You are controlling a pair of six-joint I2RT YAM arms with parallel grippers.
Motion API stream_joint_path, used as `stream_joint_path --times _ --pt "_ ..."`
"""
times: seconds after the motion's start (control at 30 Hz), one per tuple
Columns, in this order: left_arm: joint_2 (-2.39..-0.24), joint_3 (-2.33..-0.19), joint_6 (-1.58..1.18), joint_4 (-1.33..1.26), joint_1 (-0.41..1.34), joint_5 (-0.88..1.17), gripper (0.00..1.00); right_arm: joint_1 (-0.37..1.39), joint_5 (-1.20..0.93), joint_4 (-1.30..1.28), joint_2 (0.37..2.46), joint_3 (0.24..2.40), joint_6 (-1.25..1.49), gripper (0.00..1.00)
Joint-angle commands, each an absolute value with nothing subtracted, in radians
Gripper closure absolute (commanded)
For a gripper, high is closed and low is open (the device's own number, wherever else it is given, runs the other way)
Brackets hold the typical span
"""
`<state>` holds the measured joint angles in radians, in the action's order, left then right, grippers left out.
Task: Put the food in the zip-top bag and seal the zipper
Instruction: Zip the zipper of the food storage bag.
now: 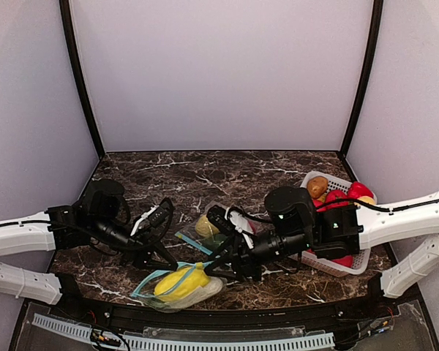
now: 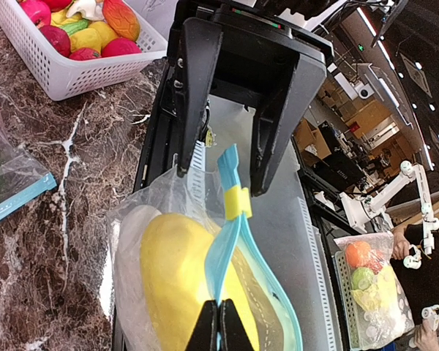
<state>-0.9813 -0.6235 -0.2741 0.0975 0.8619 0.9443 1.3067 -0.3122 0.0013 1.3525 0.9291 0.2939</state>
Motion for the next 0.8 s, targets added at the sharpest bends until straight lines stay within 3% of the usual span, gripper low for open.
stream_joint_path --times 0.0,0.2,0.27,0.33,0.4,0.47,0.6,0.77 --pt "-0.963 -0.614 -0.285 0.071 0.864 0.968 0.99 1.311 -0.302 0.039 1.365 0.959 0.282 0.68" --pt "-0.967 -0.618 -0.28 0.075 0.865 0.974 0.99 1.311 -0.313 0.041 1.366 0.963 0.277 1.0" --pt "-0.974 -0.634 -0.252 0.105 0.865 0.967 0.99 1.31 -0.314 0.042 1.361 0.964 0.275 1.0" --pt "-0.99 -0.676 -0.184 0.202 0.865 0.931 0.86 1.307 -0.321 0.035 1.36 0.967 0.275 1.0" --pt "-1.003 -0.725 -0.124 0.289 0.865 0.892 0.46 1.305 -0.332 0.024 1.362 0.974 0.275 1.0" --pt "-1.004 -0.764 -0.089 0.322 0.865 0.858 0.28 1.304 -0.343 0.006 1.37 0.984 0.275 1.0" --pt "-1.007 -0.829 -0.03 0.325 0.866 0.803 0.07 1.3 -0.349 -0.038 1.392 1.007 0.279 1.0" --pt "-1.04 -0.875 0.026 0.299 0.884 0.778 0.04 1.292 -0.343 -0.055 1.402 1.022 0.297 1.0"
